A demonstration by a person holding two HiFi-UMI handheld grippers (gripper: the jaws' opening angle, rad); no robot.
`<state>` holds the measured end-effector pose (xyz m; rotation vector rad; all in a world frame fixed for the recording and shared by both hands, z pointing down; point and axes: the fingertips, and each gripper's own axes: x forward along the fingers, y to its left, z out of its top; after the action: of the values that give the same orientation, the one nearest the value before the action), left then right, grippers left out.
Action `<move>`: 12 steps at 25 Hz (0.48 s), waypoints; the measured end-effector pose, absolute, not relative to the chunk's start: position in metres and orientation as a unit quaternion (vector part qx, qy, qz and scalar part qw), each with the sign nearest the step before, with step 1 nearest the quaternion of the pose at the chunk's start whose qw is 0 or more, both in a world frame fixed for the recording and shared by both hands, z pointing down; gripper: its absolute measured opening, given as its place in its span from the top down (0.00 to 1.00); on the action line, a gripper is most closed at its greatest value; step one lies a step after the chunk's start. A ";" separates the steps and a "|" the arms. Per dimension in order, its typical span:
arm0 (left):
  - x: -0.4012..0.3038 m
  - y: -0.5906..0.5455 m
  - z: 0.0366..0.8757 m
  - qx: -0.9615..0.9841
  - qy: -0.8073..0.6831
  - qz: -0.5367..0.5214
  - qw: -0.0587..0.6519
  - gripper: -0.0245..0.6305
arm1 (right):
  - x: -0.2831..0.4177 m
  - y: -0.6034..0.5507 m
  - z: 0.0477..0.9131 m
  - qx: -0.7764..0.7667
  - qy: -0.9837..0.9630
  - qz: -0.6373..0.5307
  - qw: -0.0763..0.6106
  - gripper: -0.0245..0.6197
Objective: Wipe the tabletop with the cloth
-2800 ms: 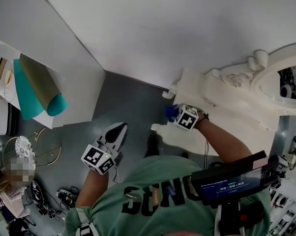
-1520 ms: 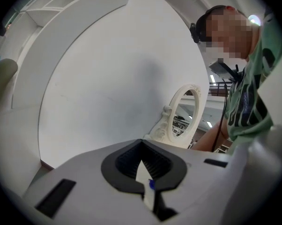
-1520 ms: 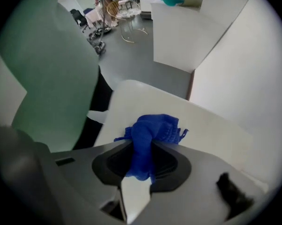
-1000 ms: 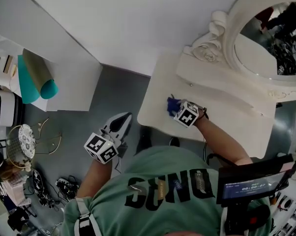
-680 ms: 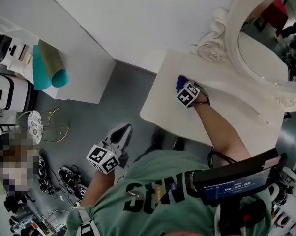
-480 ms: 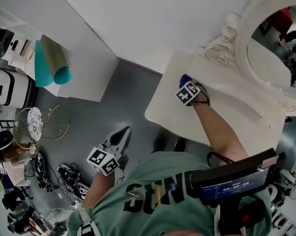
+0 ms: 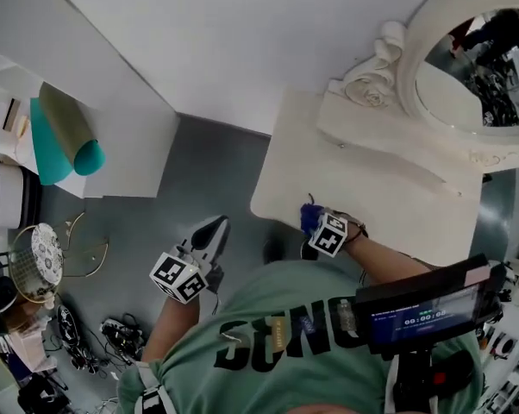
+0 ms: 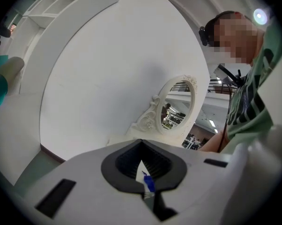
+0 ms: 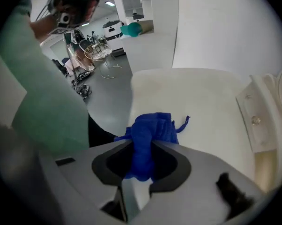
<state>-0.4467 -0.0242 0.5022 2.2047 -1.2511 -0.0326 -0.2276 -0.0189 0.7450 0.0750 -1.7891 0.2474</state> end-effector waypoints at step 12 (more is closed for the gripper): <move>-0.432 -0.035 0.505 0.848 -0.435 0.024 0.301 0.96 | -0.191 -0.163 0.734 0.219 -0.795 0.167 0.541 0.80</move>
<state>-0.4324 -0.0351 0.5054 2.2515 -1.1547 0.0649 -0.1908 -0.1635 0.7338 0.5208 -1.8881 0.3960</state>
